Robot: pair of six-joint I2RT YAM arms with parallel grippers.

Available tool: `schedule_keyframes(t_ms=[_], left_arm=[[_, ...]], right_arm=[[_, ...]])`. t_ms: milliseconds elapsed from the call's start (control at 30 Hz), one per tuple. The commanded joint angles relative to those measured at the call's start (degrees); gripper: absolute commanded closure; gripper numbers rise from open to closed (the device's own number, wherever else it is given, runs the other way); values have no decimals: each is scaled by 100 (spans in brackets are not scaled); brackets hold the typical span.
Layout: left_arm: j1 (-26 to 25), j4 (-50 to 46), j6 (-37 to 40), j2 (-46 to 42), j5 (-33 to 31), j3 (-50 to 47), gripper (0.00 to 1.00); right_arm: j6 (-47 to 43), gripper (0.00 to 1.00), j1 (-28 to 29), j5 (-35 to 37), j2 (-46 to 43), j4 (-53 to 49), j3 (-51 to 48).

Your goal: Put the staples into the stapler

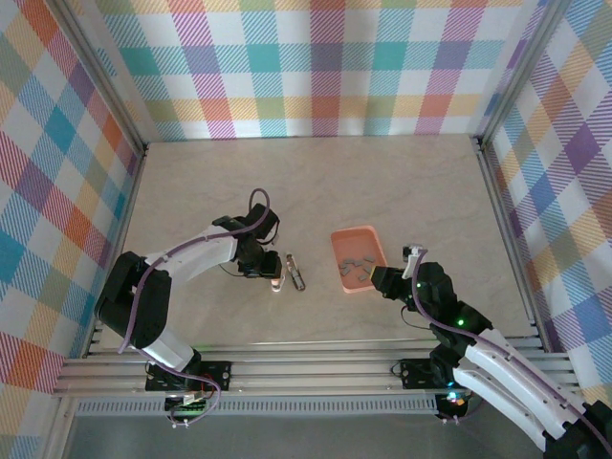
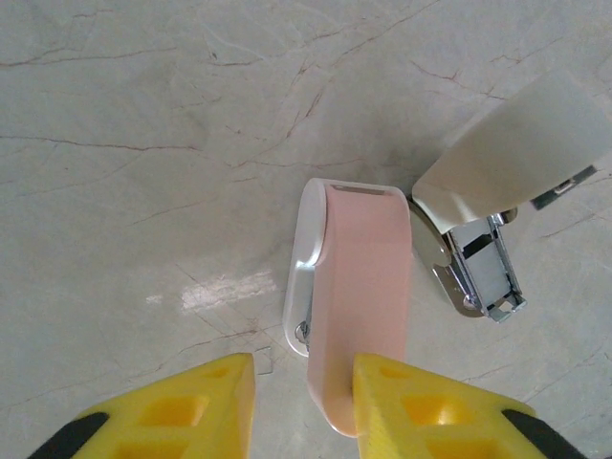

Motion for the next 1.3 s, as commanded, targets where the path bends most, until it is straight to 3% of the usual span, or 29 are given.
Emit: schedule_keyframes(t_ms=[0, 133, 267, 767, 1267], left_arm=[[-42, -135, -38, -4, -41, -335, 70], [-55, 260, -156, 286, -41, -938, 74], [-112, 263, -129, 461, -172, -848, 74], [-137, -513, -70, -337, -291, 477, 46], [-592, -847, -106, 548, -660, 729, 44]], right_arm=[[-5, 69, -11, 69, -80, -13, -54], [-3, 69, -11, 103, -141, -21, -78], [-30, 69, -10, 130, -176, -78, -50], [-51, 69, -10, 149, -181, -18, -62], [-24, 69, -11, 179, -351, -188, -89]])
